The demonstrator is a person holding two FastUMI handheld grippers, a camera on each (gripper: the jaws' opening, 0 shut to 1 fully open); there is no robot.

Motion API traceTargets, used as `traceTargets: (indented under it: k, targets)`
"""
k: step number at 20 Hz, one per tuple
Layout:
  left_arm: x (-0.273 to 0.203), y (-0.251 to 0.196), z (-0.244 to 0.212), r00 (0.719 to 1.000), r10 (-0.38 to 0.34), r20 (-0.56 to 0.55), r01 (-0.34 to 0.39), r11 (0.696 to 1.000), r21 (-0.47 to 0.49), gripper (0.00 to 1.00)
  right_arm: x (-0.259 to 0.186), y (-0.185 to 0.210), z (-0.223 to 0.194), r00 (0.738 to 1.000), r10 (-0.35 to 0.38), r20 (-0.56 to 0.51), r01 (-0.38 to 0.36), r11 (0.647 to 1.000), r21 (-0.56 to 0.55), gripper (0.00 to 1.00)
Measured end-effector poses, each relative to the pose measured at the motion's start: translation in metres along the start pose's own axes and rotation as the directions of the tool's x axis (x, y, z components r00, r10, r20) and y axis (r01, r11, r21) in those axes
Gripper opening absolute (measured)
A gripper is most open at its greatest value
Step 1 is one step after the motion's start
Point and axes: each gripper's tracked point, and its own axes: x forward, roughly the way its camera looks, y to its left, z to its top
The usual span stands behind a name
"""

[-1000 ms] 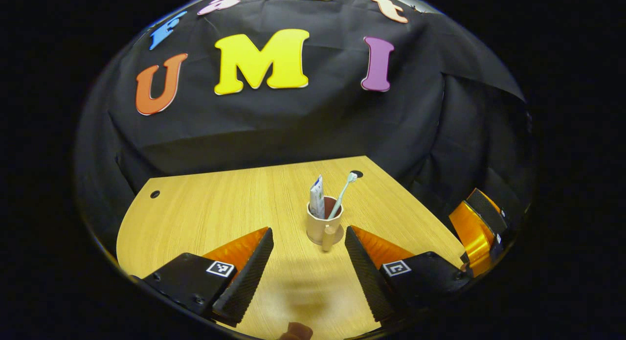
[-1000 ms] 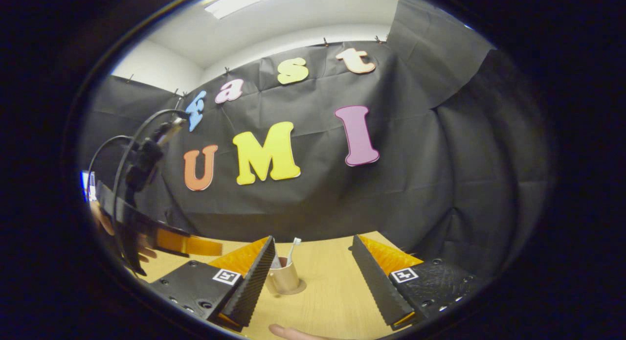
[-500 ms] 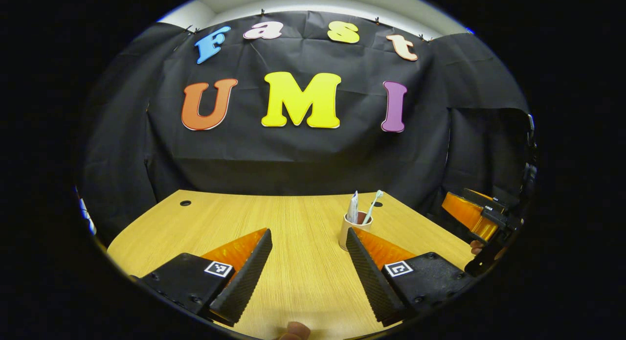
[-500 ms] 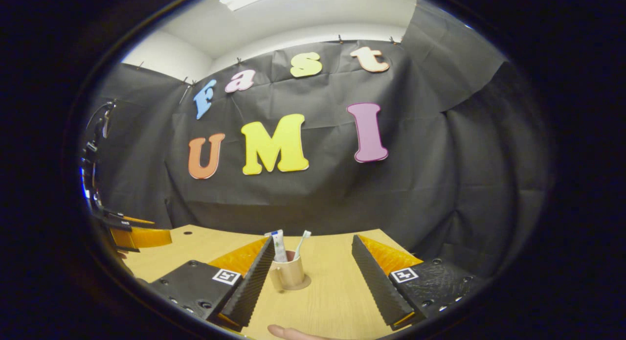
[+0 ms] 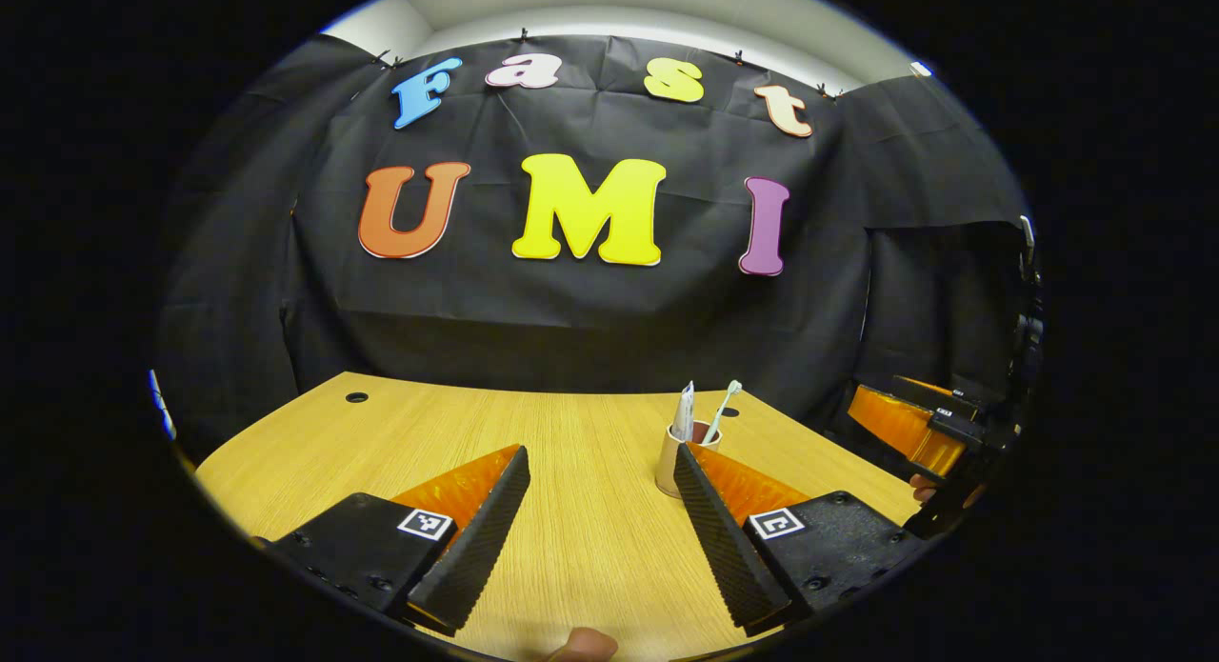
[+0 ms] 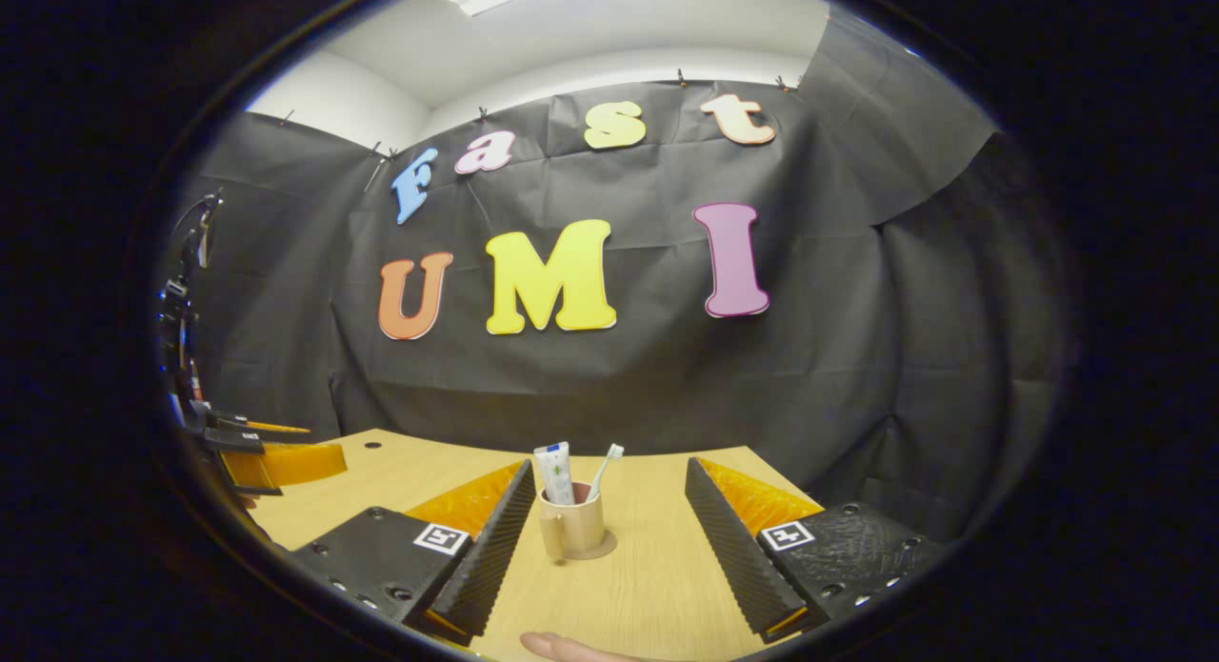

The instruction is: Put the toothbrush and toothpaste on the desktop into the cup, then pick up the cup and place it on the coaster on the desktop.

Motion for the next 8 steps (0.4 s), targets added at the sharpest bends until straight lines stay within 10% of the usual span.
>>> traceTargets:
  k: [8]
  targets:
    - [0.004,0.016,-0.012,0.999,0.031,0.007,-0.031,1.0,0.001,0.97,-0.002,0.014,-0.004,1.0,0.025,-0.002,-0.025,1.0,-0.017,0.95]
